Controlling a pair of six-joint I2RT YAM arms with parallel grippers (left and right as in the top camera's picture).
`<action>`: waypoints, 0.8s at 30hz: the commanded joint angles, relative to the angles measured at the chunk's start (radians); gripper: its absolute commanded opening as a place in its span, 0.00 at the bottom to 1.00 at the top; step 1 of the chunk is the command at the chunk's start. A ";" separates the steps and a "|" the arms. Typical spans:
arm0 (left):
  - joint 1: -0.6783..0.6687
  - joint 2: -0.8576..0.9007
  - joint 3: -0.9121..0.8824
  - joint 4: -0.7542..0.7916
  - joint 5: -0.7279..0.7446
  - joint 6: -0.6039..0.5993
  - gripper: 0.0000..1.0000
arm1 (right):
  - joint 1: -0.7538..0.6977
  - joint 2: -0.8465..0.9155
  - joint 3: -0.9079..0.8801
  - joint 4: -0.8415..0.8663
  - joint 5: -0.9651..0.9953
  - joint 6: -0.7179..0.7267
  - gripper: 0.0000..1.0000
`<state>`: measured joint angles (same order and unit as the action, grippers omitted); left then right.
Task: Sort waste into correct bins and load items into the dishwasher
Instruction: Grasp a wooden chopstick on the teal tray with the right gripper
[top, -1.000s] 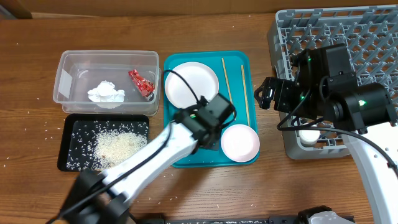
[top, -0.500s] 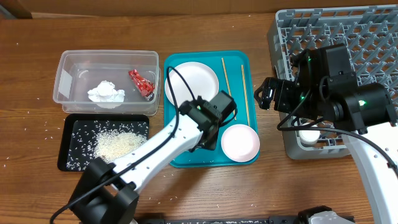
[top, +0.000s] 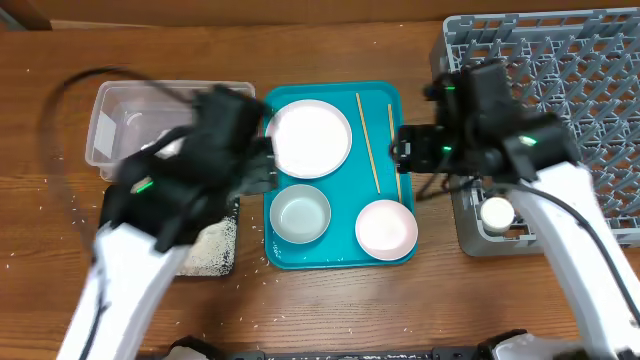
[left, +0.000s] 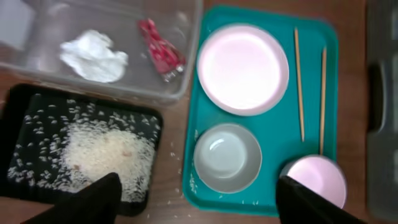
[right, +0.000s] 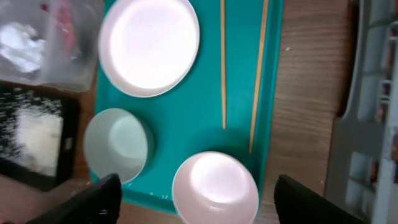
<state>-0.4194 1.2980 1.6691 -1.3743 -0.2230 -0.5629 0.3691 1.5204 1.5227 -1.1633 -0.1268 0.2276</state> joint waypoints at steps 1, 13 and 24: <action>0.062 -0.097 0.018 -0.027 -0.013 0.003 1.00 | 0.017 0.097 0.016 0.055 0.100 -0.019 0.73; 0.099 -0.190 0.018 -0.162 -0.013 0.002 1.00 | 0.040 0.435 0.016 0.220 0.074 -0.079 0.49; 0.099 -0.142 0.018 -0.163 -0.013 0.002 1.00 | 0.056 0.597 0.015 0.255 0.071 -0.079 0.30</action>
<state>-0.3264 1.1423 1.6749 -1.5379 -0.2253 -0.5674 0.4095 2.1002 1.5227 -0.9142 -0.0521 0.1497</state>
